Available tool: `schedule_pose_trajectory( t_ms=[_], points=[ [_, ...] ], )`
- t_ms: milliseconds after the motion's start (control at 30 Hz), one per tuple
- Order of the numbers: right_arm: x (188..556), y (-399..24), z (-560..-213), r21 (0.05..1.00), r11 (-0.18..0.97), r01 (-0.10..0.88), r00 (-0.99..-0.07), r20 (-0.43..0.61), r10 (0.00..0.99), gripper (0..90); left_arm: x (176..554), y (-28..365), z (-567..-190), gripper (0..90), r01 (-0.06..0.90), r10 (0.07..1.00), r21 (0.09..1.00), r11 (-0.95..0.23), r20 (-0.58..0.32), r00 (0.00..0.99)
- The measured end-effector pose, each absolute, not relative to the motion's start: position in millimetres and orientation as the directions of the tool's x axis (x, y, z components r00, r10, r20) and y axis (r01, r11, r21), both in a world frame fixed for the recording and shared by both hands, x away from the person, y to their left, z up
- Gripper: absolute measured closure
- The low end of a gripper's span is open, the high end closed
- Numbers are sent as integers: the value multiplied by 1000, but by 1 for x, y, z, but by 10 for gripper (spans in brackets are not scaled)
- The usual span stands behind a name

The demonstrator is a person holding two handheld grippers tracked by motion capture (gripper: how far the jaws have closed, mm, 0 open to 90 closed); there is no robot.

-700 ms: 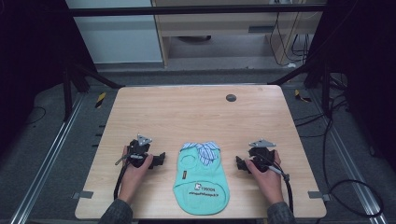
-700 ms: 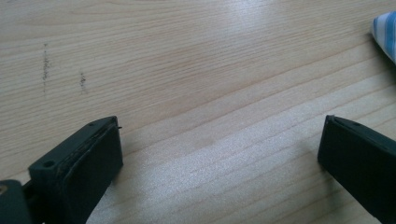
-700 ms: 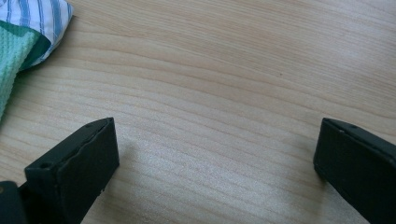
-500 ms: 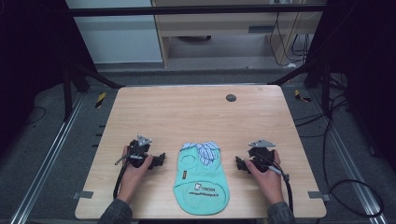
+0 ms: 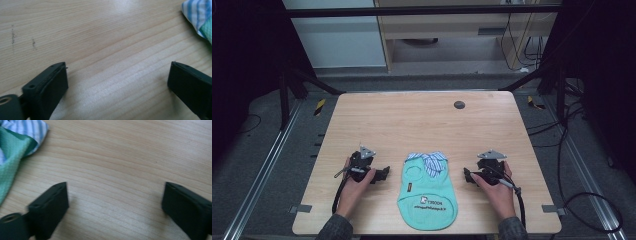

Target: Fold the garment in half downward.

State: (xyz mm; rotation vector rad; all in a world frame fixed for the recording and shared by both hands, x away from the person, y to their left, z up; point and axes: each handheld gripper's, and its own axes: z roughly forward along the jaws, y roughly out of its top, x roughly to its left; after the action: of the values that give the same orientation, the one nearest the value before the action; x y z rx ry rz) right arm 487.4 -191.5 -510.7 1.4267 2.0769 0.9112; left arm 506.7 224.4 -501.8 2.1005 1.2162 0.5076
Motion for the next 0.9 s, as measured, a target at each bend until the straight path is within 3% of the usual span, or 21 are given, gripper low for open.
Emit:
schedule_pose_trajectory(
  t_ms=[33,100,200,333,367,500,600,700,900],
  points=[
    [487,-188,-506,739,252,625,-384,10,923,250,505,221,-495,58,600,856,707,-375,15,517],
    [488,-183,-502,746,254,616,-423,40,905,339,505,216,-485,71,584,845,712,-391,26,534],
    [495,-169,-492,736,338,587,-481,-19,877,437,512,209,-471,88,566,818,719,-404,7,575],
    [508,-154,-481,718,398,571,-534,-43,844,504,525,198,-462,138,566,797,694,-445,17,604],
    [516,-146,-473,712,423,560,-560,-50,827,578,535,193,-457,159,574,789,694,-436,-13,614],
    [526,-134,-462,705,449,549,-599,-43,800,697,546,182,-451,286,575,792,683,-451,8,611],
    [535,-129,-458,695,439,569,-618,9,786,764,555,176,-451,446,605,786,674,-424,-57,616],
    [544,-124,-459,694,424,581,-625,48,779,815,561,167,-451,549,616,774,667,-420,-92,627],
    [562,-113,-472,668,406,624,-620,107,777,793,574,146,-460,586,631,759,624,-461,-91,645]
  ],
)
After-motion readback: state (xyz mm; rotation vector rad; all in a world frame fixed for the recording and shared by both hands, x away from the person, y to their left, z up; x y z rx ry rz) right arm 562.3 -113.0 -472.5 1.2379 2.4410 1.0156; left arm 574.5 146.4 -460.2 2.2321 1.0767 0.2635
